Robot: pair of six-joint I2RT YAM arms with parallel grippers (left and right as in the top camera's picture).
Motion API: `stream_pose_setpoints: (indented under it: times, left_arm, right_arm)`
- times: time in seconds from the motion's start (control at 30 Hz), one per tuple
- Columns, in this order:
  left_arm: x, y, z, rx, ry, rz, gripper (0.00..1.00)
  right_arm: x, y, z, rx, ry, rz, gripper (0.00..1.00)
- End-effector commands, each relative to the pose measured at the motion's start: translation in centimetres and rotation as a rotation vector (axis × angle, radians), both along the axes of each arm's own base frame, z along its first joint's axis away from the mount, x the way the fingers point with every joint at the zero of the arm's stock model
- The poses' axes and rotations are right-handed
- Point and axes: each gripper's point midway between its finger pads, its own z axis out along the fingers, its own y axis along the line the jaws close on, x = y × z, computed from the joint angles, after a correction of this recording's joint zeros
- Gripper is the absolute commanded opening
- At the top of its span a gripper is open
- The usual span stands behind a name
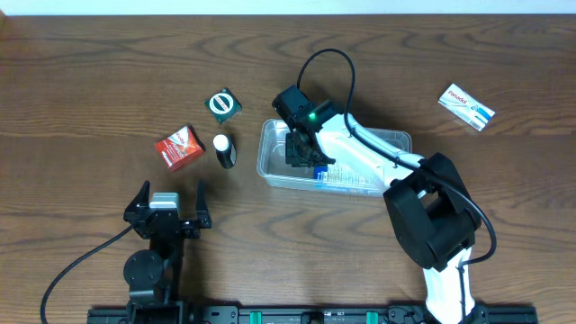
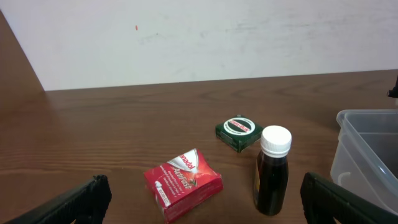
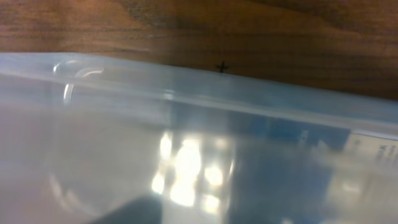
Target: Pack container
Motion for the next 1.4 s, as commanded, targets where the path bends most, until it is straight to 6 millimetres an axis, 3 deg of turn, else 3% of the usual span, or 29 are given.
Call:
stream_pose_setpoints:
  times: [0.0, 0.1, 0.37, 0.53, 0.7, 0.77, 0.87, 0.93, 1.03, 1.17, 1.37]
  left_arm:
    - [-0.1, 0.0, -1.5, -0.012, 0.046, -0.001, 0.98]
    - [-0.1, 0.0, -1.5, -0.012, 0.046, -0.001, 0.98]
    - [-0.1, 0.0, -1.5, -0.012, 0.046, -0.001, 0.98]
    - [-0.1, 0.0, -1.5, -0.012, 0.046, -0.001, 0.98]
    - [-0.1, 0.0, -1.5, -0.012, 0.046, -0.001, 0.98]
    - [-0.1, 0.0, -1.5, -0.012, 0.046, -0.001, 0.98]
    - [-0.1, 0.0, -1.5, -0.012, 0.046, -0.001, 0.98]
    - [-0.1, 0.0, -1.5, -0.012, 0.046, -0.001, 0.98]
    - [-0.1, 0.0, -1.5, -0.012, 0.046, -0.001, 0.98]
    - [-0.1, 0.0, -1.5, -0.012, 0.046, -0.001, 0.98]
    - [-0.1, 0.0, -1.5, -0.012, 0.046, -0.001, 0.98]
  right_arm:
    - [0.3, -0.1, -0.4, -0.020, -0.008, -0.009, 0.47]
    - [0.3, -0.1, -0.4, -0.020, -0.008, -0.008, 0.54]
    - [0.9, 0.8, 0.8, 0.012, -0.035, 0.031, 0.56]
    - [1.9, 1.6, 5.4, 0.037, -0.080, 0.078, 0.57]
    - [2.0, 1.6, 11.9, 0.054, -0.130, 0.133, 0.59]
    - [2.2, 0.8, 14.6, 0.047, -0.174, 0.147, 0.60]
    - [3.1, -2.9, 18.6, -0.009, -0.256, 0.127, 0.61]
    - [3.9, -7.0, 20.7, -0.075, -0.304, 0.078, 0.64]
    - [4.9, -13.8, 22.4, -0.136, -0.312, -0.030, 0.66]
    - [5.8, -22.3, 22.0, -0.115, -0.249, -0.205, 0.66]
    - [7.6, -31.4, 19.5, -0.070, -0.210, -0.359, 0.65]
